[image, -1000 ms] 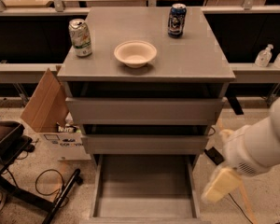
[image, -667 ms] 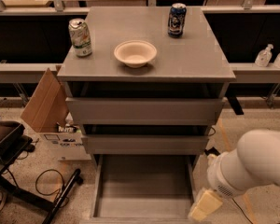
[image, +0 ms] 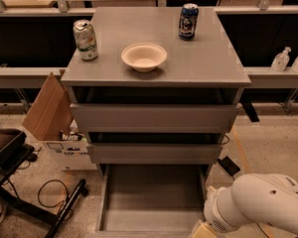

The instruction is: Close bottom drawer

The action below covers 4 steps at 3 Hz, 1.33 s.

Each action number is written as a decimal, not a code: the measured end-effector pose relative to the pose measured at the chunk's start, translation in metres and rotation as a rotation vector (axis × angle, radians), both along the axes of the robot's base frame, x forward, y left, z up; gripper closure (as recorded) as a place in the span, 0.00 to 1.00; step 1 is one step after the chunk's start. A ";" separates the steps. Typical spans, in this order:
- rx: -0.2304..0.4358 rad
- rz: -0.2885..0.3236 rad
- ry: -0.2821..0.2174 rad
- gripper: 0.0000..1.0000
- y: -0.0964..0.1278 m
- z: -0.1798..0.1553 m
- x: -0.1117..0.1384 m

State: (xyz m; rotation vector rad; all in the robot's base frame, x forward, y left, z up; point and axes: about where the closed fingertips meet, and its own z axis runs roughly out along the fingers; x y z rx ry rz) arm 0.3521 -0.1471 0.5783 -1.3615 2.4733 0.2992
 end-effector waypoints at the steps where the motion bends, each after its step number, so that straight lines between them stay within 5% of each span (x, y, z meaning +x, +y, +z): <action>1: 0.008 -0.007 0.049 0.00 0.007 -0.029 -0.004; 3: 0.085 -0.078 0.241 0.00 0.016 -0.169 -0.051; 4: 0.134 -0.126 0.285 0.18 0.018 -0.226 -0.081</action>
Offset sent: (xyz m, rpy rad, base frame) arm -0.0496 0.0220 -0.2094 0.1015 0.3444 -0.0937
